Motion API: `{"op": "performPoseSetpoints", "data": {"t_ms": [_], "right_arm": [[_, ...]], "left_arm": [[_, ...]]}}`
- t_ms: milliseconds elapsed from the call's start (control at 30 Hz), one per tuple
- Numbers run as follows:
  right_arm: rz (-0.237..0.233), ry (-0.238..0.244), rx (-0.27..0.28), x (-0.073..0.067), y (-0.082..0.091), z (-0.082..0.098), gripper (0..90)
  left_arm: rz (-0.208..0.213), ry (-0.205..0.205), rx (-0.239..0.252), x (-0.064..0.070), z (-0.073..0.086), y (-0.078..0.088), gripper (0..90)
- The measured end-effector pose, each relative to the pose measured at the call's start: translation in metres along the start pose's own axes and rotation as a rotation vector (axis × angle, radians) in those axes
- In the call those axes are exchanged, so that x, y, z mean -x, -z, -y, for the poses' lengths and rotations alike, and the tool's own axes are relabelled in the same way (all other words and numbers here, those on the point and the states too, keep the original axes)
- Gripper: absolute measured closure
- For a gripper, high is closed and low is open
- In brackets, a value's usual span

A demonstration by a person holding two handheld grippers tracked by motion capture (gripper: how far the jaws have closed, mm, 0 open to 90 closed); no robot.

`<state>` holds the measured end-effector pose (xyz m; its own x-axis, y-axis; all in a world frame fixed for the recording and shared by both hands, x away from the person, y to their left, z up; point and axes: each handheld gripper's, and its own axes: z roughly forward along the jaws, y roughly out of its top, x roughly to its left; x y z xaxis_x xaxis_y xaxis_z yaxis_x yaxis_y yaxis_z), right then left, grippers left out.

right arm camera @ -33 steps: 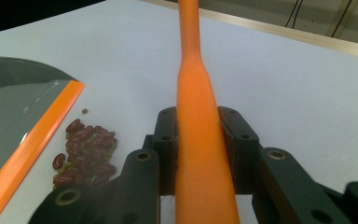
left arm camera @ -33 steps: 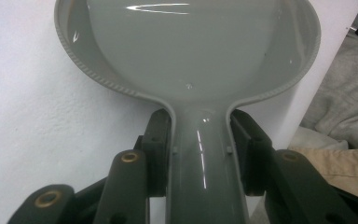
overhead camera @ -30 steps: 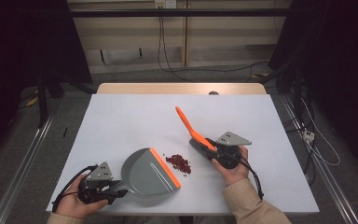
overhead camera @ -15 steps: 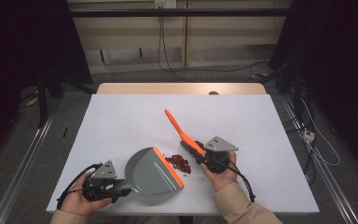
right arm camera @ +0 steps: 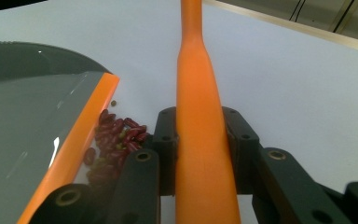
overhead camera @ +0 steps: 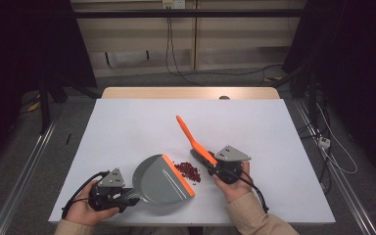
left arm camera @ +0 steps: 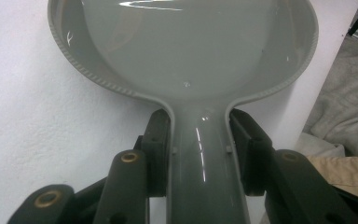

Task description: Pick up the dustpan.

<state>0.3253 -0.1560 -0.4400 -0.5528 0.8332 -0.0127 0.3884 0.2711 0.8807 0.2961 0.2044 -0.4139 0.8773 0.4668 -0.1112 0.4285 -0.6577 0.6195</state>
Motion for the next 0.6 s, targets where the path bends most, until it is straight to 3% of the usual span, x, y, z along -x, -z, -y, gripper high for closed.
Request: {"op": "performPoseSetpoints", "data": {"t_ms": [267,467,600], "right_arm": [[0.024,-0.052,0.004,-0.015,-0.007,-0.003,70.3],[0.019,-0.031,-0.004,-0.026,-0.010,-0.003,69.8],[0.024,-0.032,0.001,-0.025,-0.010,-0.003,69.8]], "left_arm": [[0.001,-0.002,-0.004,0.000,0.000,0.000,62.8],[0.001,-0.005,-0.005,-0.001,-0.001,0.001,62.7],[0.002,-0.004,-0.004,-0.001,-0.001,0.001,62.7]]}}
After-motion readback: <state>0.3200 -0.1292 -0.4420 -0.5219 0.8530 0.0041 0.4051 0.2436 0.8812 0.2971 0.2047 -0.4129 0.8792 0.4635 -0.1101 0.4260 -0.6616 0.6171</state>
